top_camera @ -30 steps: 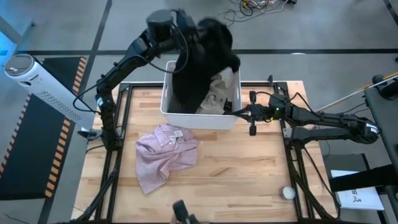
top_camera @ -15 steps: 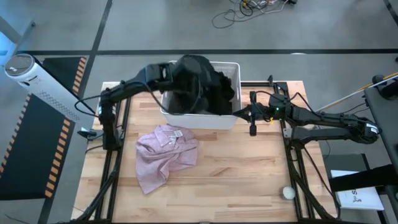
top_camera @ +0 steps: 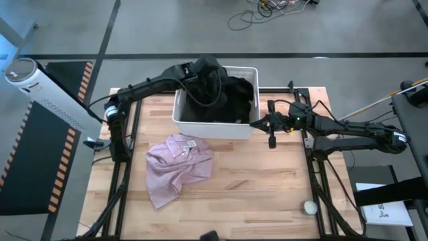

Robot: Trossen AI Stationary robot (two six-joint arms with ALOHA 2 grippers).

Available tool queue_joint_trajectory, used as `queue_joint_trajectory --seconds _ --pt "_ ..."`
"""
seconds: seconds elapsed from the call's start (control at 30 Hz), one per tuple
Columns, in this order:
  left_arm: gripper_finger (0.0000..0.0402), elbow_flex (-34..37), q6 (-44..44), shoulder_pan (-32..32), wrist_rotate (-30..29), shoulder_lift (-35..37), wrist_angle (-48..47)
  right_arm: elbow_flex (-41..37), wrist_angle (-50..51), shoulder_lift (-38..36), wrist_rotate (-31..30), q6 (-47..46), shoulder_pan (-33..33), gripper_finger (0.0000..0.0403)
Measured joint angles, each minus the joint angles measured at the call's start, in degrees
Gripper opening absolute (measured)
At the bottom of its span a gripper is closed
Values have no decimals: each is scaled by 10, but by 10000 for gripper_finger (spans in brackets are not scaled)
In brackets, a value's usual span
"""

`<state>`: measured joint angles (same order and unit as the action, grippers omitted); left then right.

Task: Sort clothes
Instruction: Put the black trousers into the laundry bin

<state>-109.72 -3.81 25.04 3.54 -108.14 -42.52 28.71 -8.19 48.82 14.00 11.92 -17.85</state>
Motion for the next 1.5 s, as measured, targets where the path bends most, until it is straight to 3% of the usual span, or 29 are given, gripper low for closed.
queue_joint_trajectory --seconds 0.13,0.3,0.6,0.73,1.07,1.2,1.33,1.4,1.5 --pt "0 58 -2 16 38 -2 6 0 1 0 0 0 0 0" --pt "5 138 -2 28 39 -2 42 0 3 0 0 1 0 0" --pt "50 237 8 39 36 1 90 -1 2 0 0 11 0 0" --pt "89 207 1 35 37 4 52 -2 2 0 0 12 0 0" --pt "190 29 -13 -6 37 12 -51 -4 4 0 0 7 0 0" --pt "214 -18 -34 -22 -20 12 -61 -6 6 0 0 6 0 0" --pt "206 -25 -41 -10 -87 13 -56 -6 7 0 0 -4 0 0" --pt "184 -11 -28 11 -82 7 -52 -6 7 0 0 -4 0 0" --pt "134 30 -6 45 -23 0 -27 -6 6 0 1 -4 0 0"
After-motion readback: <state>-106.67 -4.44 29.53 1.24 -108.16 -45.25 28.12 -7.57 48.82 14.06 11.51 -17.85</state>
